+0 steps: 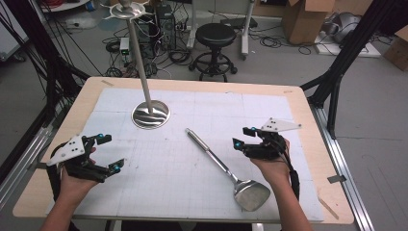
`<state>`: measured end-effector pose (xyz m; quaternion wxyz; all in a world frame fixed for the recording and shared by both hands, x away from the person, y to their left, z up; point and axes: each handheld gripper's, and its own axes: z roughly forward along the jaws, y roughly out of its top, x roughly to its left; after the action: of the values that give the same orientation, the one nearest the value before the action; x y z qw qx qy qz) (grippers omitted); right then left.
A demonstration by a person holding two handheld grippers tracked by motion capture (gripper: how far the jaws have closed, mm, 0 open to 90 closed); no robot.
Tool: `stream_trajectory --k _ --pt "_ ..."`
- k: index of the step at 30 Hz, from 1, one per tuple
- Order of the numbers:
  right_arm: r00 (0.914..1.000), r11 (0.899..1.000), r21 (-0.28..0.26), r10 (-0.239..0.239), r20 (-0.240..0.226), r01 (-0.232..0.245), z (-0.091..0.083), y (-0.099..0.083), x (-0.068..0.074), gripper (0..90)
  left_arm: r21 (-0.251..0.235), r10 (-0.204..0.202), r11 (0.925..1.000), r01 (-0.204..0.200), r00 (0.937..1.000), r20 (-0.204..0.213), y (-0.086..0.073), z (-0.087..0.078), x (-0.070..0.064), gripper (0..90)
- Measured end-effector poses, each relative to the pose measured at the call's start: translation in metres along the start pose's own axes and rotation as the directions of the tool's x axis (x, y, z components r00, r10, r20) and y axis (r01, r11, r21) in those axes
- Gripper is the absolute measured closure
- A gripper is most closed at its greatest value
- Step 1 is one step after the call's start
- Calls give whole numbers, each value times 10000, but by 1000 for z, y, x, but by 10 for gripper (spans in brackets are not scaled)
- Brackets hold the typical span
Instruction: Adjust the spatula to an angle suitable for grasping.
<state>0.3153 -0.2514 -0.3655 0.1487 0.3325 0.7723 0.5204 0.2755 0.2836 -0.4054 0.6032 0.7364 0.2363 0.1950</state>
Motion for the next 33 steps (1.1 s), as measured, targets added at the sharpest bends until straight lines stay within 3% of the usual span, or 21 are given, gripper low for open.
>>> stream_trajectory --k 7,13,18,33 --pt "9999 9986 -518 127 63 -124 -18 -11 1 253 -137 -11 9999 12 9999 117 0 -2 0 17" --pt "9988 9942 -963 486 41 -480 -22 -25 -6 183 -262 -66 9996 70 9998 167 -1 -7 0 17" --pt "9970 9897 -1264 717 304 -673 -27 -26 -8 148 -327 -76 9994 81 9998 157 -1 -8 2 17" --pt "9956 9883 -1299 854 377 -799 -30 -30 -13 115 -205 6 9998 -2 9998 182 -1 -6 0 17"
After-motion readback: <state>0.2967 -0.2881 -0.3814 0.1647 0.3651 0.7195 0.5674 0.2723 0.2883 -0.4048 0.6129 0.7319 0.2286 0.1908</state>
